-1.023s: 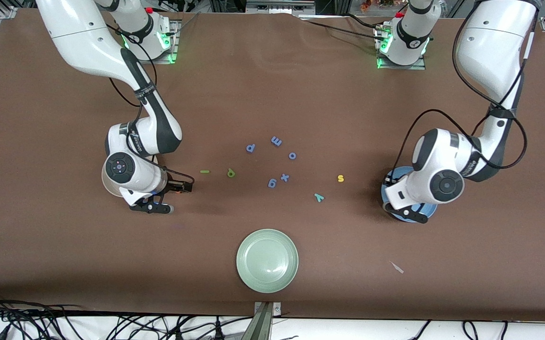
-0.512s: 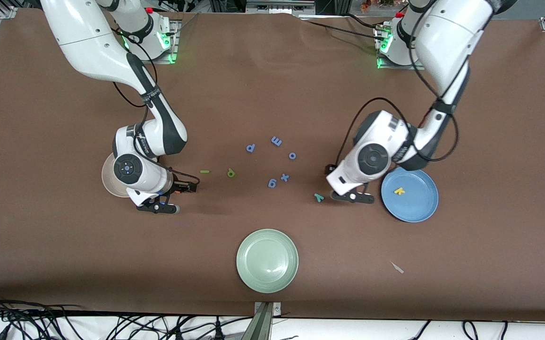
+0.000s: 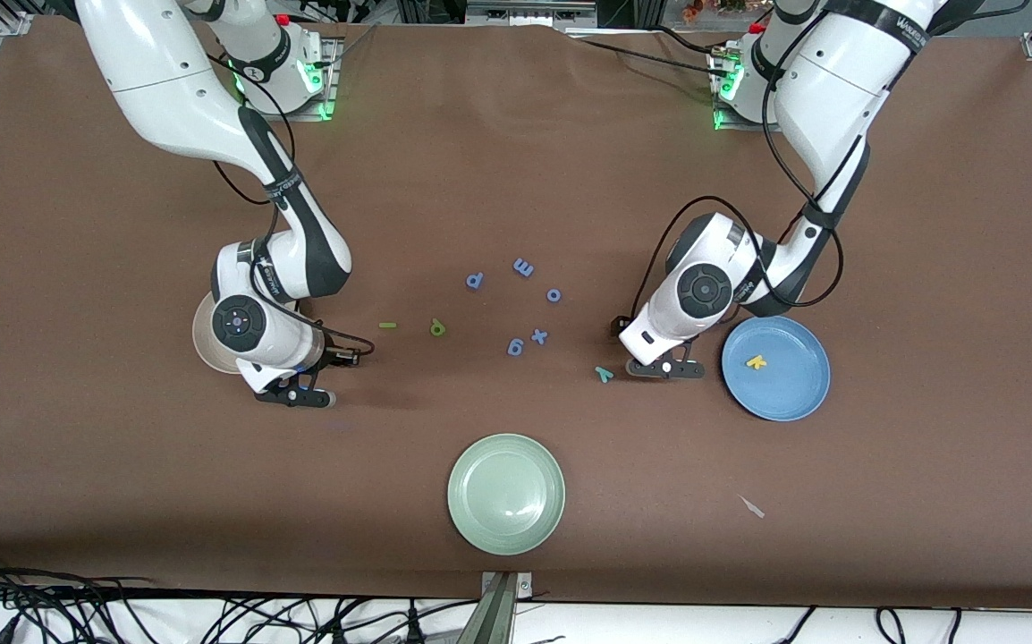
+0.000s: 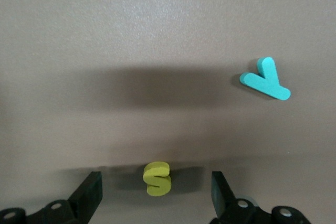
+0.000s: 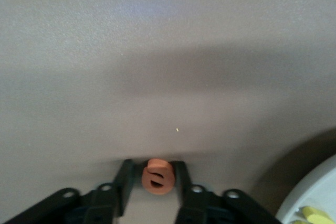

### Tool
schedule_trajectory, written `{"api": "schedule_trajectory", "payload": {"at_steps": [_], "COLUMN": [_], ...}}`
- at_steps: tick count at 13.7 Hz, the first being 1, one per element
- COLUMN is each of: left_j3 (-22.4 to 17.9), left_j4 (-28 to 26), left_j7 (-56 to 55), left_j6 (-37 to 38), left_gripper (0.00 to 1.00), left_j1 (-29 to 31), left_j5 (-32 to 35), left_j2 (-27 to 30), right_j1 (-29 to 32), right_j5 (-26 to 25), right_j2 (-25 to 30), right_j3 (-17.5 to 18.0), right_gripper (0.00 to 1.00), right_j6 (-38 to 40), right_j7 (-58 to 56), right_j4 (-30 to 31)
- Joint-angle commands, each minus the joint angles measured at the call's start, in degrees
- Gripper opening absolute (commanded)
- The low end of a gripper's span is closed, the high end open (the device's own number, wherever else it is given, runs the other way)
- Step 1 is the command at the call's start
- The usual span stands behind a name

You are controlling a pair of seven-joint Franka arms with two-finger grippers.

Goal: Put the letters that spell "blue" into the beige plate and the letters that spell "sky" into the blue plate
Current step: 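Grasp the orange letter with the right gripper while the left grasps the s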

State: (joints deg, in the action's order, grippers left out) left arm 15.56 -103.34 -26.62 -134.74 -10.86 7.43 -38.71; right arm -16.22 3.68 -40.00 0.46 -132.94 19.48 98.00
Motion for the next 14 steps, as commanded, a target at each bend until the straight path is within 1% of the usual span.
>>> {"api": "schedule_trajectory", "payload": {"at_steps": [1,2,3,5,7,8,9,10,12,13,14], "left_j3": [0.3,0.3,0.3,0.3,0.4,0.4,0.4,0.3,0.3,0.3,0.3], "left_j4": [-0.6,-0.7,-0.7,-0.6,0.0,0.7,2.2,3.9,8.0,9.6,10.1], "left_j7": [-0.5,-0.5,-0.5,-0.5,0.1,1.1,2.0,4.4,12.0,16.6,20.5], "left_j6": [-0.4,-0.4,-0.4,-0.3,0.5,2.3,6.5,11.1,19.3,22.3,23.1], "left_gripper": [0.33,0.13,0.01,0.0,0.0,0.0,0.0,0.0,0.0,0.0,0.0], "left_j1": [-0.3,0.0,0.1,-0.1,0.1,0.2,0.8,1.4,4.0,5.6,7.0], "left_j5": [4.9,6.1,6.8,7.7,7.7,7.7,7.7,7.7,7.7,7.7,7.7], "left_j2": [0.3,0.2,0.2,-0.2,0.8,2.5,3.4,4.2,5.5,5.6,5.6], "right_j1": [0.2,0.2,0.2,-0.4,0.1,0.1,0.4,0.6,0.6,0.6,0.6], "right_j5": [0.8,0.9,0.9,0.9,0.8,0.7,0.6,0.5,0.6,0.6,0.5], "right_j2": [-1.1,-1.2,-1.1,-0.4,0.9,1.8,2.8,3.7,5.4,6.9,8.4], "right_j3": [0.3,0.3,0.3,0.3,0.2,-0.1,-0.3,-1.2,-4.0,-5.3,-6.2], "right_gripper": [0.25,0.2,0.19,0.16,0.16,0.16,0.16,0.16,0.16,0.16,0.17], "right_j6": [-0.2,-0.2,-0.2,1.1,7.0,9.7,11.9,13.7,16.0,16.0,15.9], "right_j7": [-0.6,-0.4,0.0,0.3,-0.3,-0.9,-2.9,-5.5,-12.3,-14.9,-17.2], "right_j4": [-0.9,-0.9,-1.0,-2.5,-4.3,-4.9,-4.8,-4.5,-3.3,-1.2,0.9]}}
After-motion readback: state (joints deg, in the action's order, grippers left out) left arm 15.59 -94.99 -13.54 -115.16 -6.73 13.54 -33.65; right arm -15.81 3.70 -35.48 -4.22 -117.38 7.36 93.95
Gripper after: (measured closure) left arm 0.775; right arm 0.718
